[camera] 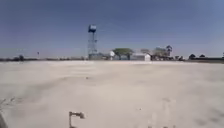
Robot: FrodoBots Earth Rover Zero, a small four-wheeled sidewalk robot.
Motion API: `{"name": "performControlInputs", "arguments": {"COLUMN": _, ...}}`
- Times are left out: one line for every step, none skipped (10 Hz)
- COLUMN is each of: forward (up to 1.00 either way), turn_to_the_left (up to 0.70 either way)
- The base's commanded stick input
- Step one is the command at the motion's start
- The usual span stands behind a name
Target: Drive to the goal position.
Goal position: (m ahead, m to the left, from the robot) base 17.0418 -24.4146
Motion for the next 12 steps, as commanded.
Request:
{"name": "performControlInputs", "arguments": {"forward": 0.85, "turn_to_the_left": 0.00}}
{"name": "performControlInputs", "arguments": {"forward": 0.85, "turn_to_the_left": 0.00}}
{"name": "performControlInputs", "arguments": {"forward": 0.85, "turn_to_the_left": 0.00}}
{"name": "performControlInputs", "arguments": {"forward": 0.85, "turn_to_the_left": 0.00}}
{"name": "performControlInputs", "arguments": {"forward": 0.85, "turn_to_the_left": 0.00}}
{"name": "performControlInputs", "arguments": {"forward": 0.85, "turn_to_the_left": 0.00}}
{"name": "performControlInputs", "arguments": {"forward": 0.85, "turn_to_the_left": 0.00}}
{"name": "performControlInputs", "arguments": {"forward": 0.85, "turn_to_the_left": 0.00}}
{"name": "performControlInputs", "arguments": {"forward": 0.85, "turn_to_the_left": -0.13}}
{"name": "performControlInputs", "arguments": {"forward": 0.85, "turn_to_the_left": -0.24}}
{"name": "performControlInputs", "arguments": {"forward": 0.85, "turn_to_the_left": -0.06}}
{"name": "performControlInputs", "arguments": {"forward": 0.85, "turn_to_the_left": 0.00}}
